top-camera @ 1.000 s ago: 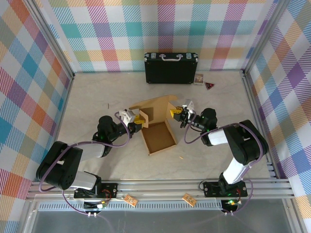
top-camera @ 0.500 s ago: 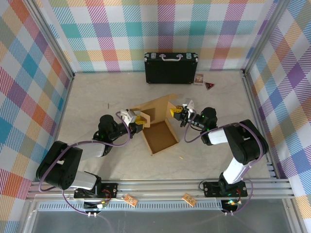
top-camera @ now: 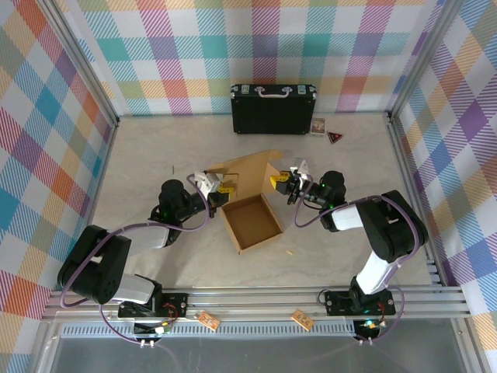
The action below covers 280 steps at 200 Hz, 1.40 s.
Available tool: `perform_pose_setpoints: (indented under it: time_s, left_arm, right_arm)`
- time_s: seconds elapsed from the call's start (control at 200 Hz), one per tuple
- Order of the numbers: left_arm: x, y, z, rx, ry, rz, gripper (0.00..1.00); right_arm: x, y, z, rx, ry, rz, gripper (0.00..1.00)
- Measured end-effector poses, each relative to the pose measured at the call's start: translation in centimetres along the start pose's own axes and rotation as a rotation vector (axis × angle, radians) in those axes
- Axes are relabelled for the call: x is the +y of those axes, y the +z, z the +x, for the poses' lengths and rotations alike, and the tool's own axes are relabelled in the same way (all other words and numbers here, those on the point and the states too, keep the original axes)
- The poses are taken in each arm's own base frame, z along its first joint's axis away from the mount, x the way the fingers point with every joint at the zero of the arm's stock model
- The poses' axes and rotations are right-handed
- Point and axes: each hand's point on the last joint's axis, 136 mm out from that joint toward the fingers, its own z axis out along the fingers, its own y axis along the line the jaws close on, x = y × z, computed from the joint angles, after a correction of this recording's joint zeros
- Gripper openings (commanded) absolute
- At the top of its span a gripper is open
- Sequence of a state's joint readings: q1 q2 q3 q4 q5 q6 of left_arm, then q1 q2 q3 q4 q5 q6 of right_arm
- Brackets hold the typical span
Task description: Fold the paper box
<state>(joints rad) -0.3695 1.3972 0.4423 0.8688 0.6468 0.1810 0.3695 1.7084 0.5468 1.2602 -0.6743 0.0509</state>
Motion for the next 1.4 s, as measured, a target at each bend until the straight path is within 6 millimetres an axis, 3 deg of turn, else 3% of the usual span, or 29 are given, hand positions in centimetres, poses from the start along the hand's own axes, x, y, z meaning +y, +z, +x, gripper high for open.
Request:
perform_pose_setpoints:
  time_s: [0.295,0.325,0.435,0.575,0.625,0.81,0.95,1.04,1.13,1.265,1.34,1.4]
  left_arm:
    - [-0.2,0.0,0.2,0.007,0.011,0.01,0.0]
    - [-0.2,0.0,0.2,0.007,0.016,0.012,0.0]
    - [-0.3,0.0,0.1,0.006,0.029,0.012,0.0]
    - [-0.3,-0.1,0.0,0.003,0.052,0.002,0.0]
    - [-0.5,-0.3,-0.1,-0.004,0.066,0.001,0.0]
    - [-0.9,-1.0,0.1,0.005,0.116,-0.004,0.0]
    - [-1.2,-1.2,0.2,0.02,0.136,0.002,0.0]
    - [-1.5,-1.5,-0.3,0.008,0.149,0.012,0.0]
    - [-1.9,-1.7,-0.6,-0.005,0.159,0.029,0.0]
    - [-2.3,-1.8,-0.6,-0.008,0.159,0.049,0.0]
    - [-2.4,-1.8,-0.4,-0.005,0.157,0.054,0.0]
    - [-2.5,-1.8,-0.4,-0.005,0.156,0.055,0.0]
  right_arm:
    - [0.0,0.0,0.3,0.007,0.019,0.001,0.04]
    - [0.0,0.0,0.3,0.008,0.02,0.001,0.08]
    - [0.5,0.1,0.3,0.011,0.025,-0.023,0.4]
    - [1.4,0.3,0.0,0.013,0.026,-0.039,0.42]
    - [1.4,0.1,-0.4,0.013,0.027,-0.026,0.48]
    - [2.3,-2.5,-5.4,-0.074,-0.052,0.044,0.84]
    - [2.4,-5.1,-9.8,-0.148,-0.13,0.161,0.85]
    - [1.1,-6.3,-11.0,-0.158,-0.141,0.271,0.78]
    - [-2.1,-7.3,-9.4,-0.114,-0.083,0.396,0.72]
    - [-7.2,-8.4,-3.5,0.012,0.087,0.541,0.65]
    - [-8.1,-8.1,-0.8,0.076,0.162,0.541,0.59]
    - [-8.0,-7.1,0.2,0.101,0.202,0.486,0.56]
